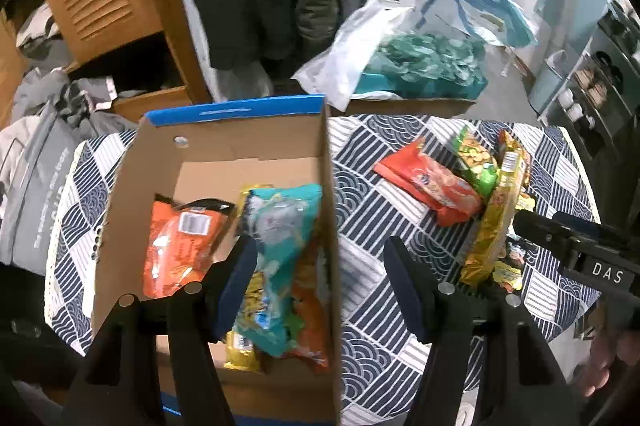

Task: Organize snacks
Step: 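Open both tools to drop the snacks and move back toward the pile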

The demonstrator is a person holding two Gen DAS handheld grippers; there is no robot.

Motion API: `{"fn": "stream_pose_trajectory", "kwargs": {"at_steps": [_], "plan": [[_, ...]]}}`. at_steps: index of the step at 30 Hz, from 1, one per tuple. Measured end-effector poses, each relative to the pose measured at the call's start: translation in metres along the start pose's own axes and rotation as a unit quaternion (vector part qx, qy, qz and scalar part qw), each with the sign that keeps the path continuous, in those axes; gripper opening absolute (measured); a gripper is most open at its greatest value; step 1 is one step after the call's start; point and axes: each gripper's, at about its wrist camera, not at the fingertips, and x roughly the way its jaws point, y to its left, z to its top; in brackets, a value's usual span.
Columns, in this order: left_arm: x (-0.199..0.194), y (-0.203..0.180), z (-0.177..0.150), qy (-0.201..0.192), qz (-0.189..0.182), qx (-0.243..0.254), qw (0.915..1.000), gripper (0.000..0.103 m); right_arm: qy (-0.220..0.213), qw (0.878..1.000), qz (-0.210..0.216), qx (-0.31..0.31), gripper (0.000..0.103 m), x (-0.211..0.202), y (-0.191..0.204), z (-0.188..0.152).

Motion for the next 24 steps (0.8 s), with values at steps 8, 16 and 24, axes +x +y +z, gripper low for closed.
{"fn": "stream_pose_trajectory", "kwargs": {"at_steps": [8, 16, 24], "plan": [[0.008, -0.031, 0.0, 0.009, -0.002, 0.032, 0.9995, 0.067, 0.01, 0.999, -0.021, 0.022, 0.082, 0.004, -0.041, -0.01], [0.022, -0.058, -0.003, 0.022, -0.003, 0.068, 0.9974, 0.067, 0.035, 0.997, -0.051, 0.044, 0.082, 0.025, -0.075, -0.018], [0.046, -0.08, -0.008, 0.041, 0.006, 0.095, 0.9946, 0.069, 0.065, 0.994, -0.062, 0.068, 0.082, 0.048, -0.101, -0.026]]}}
